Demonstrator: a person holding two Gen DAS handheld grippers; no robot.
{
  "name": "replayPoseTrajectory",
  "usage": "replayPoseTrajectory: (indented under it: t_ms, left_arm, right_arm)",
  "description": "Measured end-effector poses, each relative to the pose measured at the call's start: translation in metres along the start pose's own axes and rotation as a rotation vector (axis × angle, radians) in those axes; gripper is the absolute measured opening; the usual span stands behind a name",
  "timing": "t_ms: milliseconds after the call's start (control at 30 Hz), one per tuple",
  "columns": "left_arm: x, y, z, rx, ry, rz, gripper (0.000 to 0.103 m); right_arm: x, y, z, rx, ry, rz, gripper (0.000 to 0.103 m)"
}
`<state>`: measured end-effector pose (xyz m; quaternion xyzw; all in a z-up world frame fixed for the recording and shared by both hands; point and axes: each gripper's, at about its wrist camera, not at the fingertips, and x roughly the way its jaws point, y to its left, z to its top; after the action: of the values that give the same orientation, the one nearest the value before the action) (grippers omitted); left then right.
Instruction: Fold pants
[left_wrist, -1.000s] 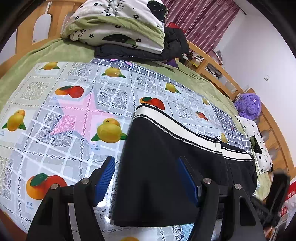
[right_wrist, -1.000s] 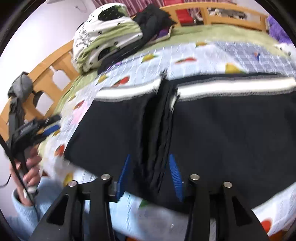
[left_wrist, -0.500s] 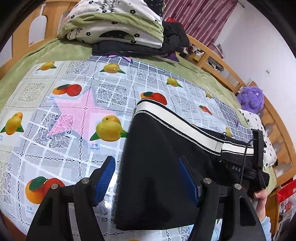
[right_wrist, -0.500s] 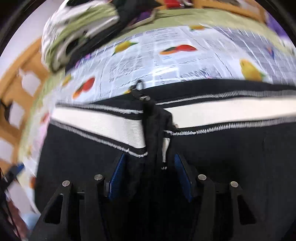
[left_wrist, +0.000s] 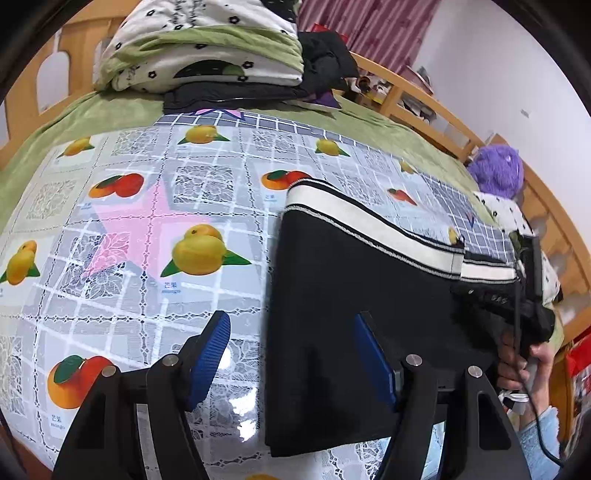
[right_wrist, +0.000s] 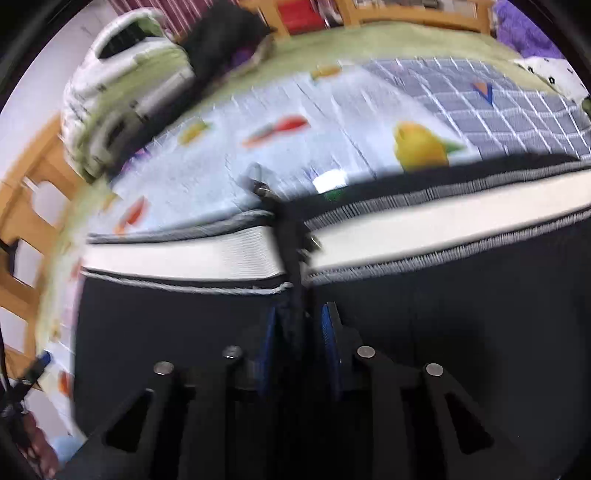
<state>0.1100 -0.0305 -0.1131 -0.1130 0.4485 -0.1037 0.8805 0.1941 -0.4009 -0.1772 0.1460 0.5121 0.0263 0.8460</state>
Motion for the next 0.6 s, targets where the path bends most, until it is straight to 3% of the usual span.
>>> replayPoseTrajectory:
  t_ms: [67, 200, 300, 433, 600]
  left_arm:
    - [-0.002, -0.004, -0.001, 0.015, -0.010, 0.004, 0.067]
    - [0.001, -0.010, -0.005, 0.027, -0.005, 0.004, 0.067]
    - [0.008, -0.015, -0.011, 0.029, 0.032, -0.008, 0.067]
    - [0.013, -0.026, -0.018, 0.058, 0.055, -0.005, 0.067]
    - [0.005, -0.038, -0.024, 0.121, 0.038, 0.028, 0.067]
  right_arm:
    - [-0.017, -0.004, -0.005, 0.016, -0.036, 0.012, 0.029]
    - [-0.070, -0.002, -0.034, -0.009, -0.197, 0.019, 0.035]
    - [-0.075, 0.009, -0.059, -0.079, -0.167, 0.039, 0.035]
    - [-0.045, 0.007, -0.102, -0.128, 0.004, -0.027, 0.036]
    - [-0.064, 0.004, -0.112, -0.179, -0.047, -0.001, 0.037]
